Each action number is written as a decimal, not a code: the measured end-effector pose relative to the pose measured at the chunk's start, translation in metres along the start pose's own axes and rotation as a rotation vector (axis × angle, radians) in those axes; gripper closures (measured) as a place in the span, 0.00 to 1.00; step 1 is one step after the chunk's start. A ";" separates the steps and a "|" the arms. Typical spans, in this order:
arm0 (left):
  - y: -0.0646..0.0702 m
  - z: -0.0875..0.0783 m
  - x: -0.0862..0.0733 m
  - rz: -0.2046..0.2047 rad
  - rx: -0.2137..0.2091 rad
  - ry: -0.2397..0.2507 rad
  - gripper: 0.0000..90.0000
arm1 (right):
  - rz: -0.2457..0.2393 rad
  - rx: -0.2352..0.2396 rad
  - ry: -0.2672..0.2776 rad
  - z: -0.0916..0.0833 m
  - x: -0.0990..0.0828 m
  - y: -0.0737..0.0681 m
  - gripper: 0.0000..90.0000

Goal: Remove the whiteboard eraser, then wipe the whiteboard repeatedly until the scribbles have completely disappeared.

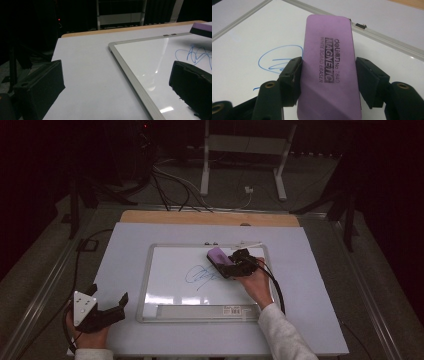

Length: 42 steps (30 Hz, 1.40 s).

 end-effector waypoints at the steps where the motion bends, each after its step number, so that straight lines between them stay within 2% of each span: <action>1: 0.000 0.000 0.000 0.000 -0.001 0.000 0.01 | -0.001 -0.002 -0.002 0.001 0.000 -0.001 0.45; 4: 0.000 0.001 0.000 0.000 -0.003 -0.001 0.01 | -0.024 -0.024 -0.023 0.005 -0.002 -0.004 0.45; 17: 0.000 0.000 0.000 0.001 -0.002 -0.001 0.01 | -0.037 -0.033 -0.069 0.016 -0.007 -0.008 0.45; 21: 0.000 0.000 0.000 -0.001 -0.002 -0.001 0.01 | -0.050 -0.038 -0.101 0.021 -0.009 -0.009 0.45; 25: 0.000 0.000 0.000 -0.002 -0.003 -0.001 0.01 | -0.050 -0.037 -0.103 0.021 -0.009 -0.009 0.44; 28: 0.000 0.000 0.000 -0.001 -0.003 -0.001 0.01 | -0.042 -0.019 -0.088 0.020 -0.008 -0.009 0.36; 33: 0.001 0.001 0.000 0.001 -0.004 0.000 0.01 | -0.026 -0.020 -0.079 0.021 -0.003 -0.008 0.33; 37: 0.000 0.001 0.000 -0.003 -0.005 -0.001 0.01 | -0.003 -0.002 -0.095 0.028 0.000 -0.007 0.38; 40: 0.000 0.001 0.000 -0.002 -0.005 0.000 0.01 | -0.005 0.010 -0.104 0.031 -0.001 -0.008 0.44; 42: 0.000 0.001 0.000 -0.002 -0.006 -0.001 0.01 | -0.005 0.002 -0.105 0.031 -0.002 -0.009 0.45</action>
Point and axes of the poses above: each handheld gripper's, and its own axes: z roughly forward along the jaws, x roughly out of its top, y roughly to its right, the point moved 1 cm from there along z, roughly forward along the jaws, and after that the axes turned 13 degrees about -y, right-handed, at the moved point
